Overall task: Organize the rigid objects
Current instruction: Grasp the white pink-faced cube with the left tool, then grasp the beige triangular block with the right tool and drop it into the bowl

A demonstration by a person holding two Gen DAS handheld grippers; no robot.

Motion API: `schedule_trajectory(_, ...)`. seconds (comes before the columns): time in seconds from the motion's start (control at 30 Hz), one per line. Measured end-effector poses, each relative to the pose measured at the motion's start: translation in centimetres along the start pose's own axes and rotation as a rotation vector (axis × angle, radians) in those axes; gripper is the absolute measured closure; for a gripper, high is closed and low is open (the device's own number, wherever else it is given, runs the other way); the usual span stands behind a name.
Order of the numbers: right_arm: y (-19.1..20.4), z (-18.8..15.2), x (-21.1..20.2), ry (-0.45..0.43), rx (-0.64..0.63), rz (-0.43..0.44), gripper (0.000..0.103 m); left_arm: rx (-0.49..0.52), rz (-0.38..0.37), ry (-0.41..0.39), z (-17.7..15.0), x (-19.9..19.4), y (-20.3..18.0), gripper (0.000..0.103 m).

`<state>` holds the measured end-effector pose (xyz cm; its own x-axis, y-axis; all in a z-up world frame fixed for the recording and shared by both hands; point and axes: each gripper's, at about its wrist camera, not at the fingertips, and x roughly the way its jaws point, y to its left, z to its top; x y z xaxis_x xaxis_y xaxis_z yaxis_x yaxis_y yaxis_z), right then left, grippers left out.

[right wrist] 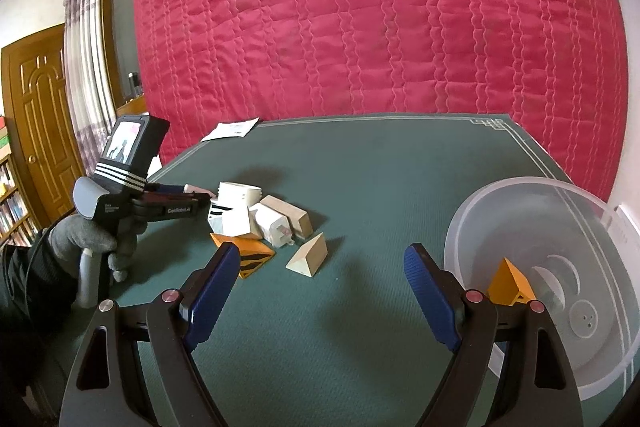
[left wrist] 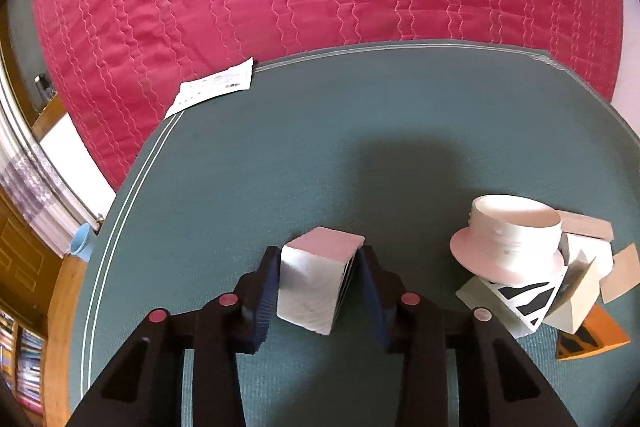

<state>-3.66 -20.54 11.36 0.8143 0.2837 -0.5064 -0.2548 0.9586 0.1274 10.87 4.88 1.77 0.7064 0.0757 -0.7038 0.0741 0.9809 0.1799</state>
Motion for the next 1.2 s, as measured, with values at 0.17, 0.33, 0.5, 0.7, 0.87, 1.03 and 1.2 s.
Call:
schedule_trajectory(0.17, 0.1, 0.1, 0.2, 0.009, -0.003, 0.004, 0.018, -0.039, 0.010, -0.020, -0.6, -1.0, 0.2, 0.066)
schedule_trajectory(0.33, -0.2, 0.2, 1.1, 0.051, 0.009, 0.024, 0.018, -0.042, 0.011, -0.059, -1.1, -3.1, -0.3, 0.066)
schedule_trajectory(0.5, -0.1, 0.0, 2.9, 0.154, 0.026, 0.076, 0.024, -0.068, -0.024, -0.110, -1.4, -5.8, -0.2, 0.066)
schedule_trajectory(0.7, 0.8, 0.8, 5.4, 0.246, -0.048, 0.077, 0.037, -0.089, -0.068, -0.134, -2.0, -7.4, -0.1, 0.066)
schedule_trajectory(0.87, 0.3, 0.9, 8.1, 0.305, -0.078, 0.033, 0.048, -0.077, -0.093, -0.139, -2.3, -7.7, -0.6, 0.066)
schedule_trajectory(1.03, 0.0, 1.0, 9.7, 0.349, -0.104, 0.029, 0.049, -0.081, -0.105, -0.130, -2.4, -7.5, -0.4, 0.066)
schedule_trajectory(1.2, 0.9, 1.5, 10.7, 0.355, -0.183, 0.016, 0.049, -0.079, -0.109, -0.132, -2.6, -7.6, -0.6, 0.066)
